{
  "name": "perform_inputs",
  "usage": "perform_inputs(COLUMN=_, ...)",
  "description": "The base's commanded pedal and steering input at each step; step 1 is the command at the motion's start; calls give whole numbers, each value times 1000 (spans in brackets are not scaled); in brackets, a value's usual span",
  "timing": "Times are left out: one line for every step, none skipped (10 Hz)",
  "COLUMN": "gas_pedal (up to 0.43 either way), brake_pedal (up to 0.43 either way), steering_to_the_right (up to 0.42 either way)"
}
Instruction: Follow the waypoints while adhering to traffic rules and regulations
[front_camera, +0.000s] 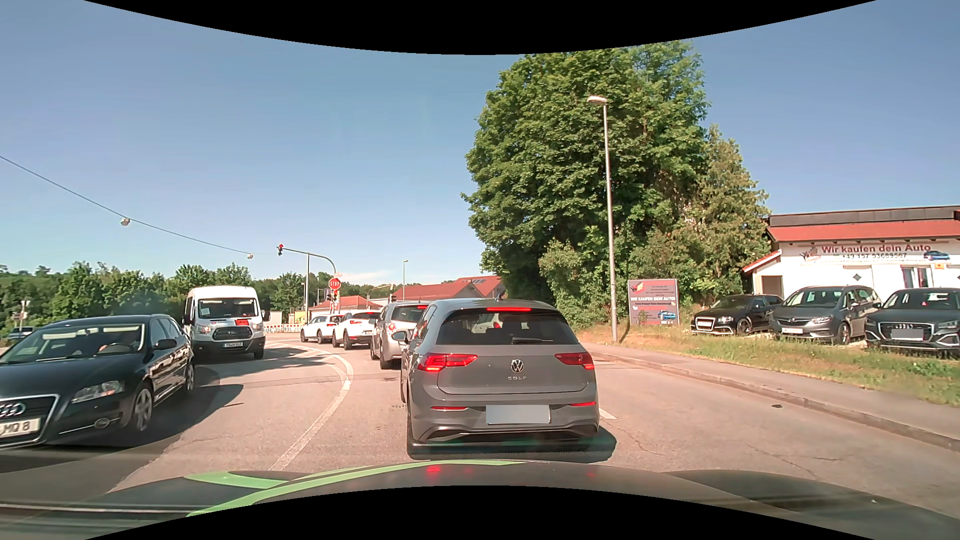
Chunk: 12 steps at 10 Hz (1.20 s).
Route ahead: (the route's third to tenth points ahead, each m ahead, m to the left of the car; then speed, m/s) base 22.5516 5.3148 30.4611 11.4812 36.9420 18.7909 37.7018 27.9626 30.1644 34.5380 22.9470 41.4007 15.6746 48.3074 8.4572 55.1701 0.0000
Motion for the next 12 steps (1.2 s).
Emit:
perform_inputs(gas_pedal=0, brake_pedal=348, steering_to_the_right=-32)
perform_inputs(gas_pedal=0, brake_pedal=348, steering_to_the_right=-32)
perform_inputs(gas_pedal=0, brake_pedal=348, steering_to_the_right=-32)
perform_inputs(gas_pedal=0, brake_pedal=348, steering_to_the_right=-32)
perform_inputs(gas_pedal=0, brake_pedal=348, steering_to_the_right=-32)
perform_inputs(gas_pedal=0, brake_pedal=348, steering_to_the_right=-32)
perform_inputs(gas_pedal=0, brake_pedal=348, steering_to_the_right=-32)
perform_inputs(gas_pedal=0, brake_pedal=348, steering_to_the_right=-32)
perform_inputs(gas_pedal=0, brake_pedal=348, steering_to_the_right=-32)
perform_inputs(gas_pedal=0, brake_pedal=348, steering_to_the_right=-32)
perform_inputs(gas_pedal=0, brake_pedal=348, steering_to_the_right=-32)
perform_inputs(gas_pedal=0, brake_pedal=348, steering_to_the_right=-32)
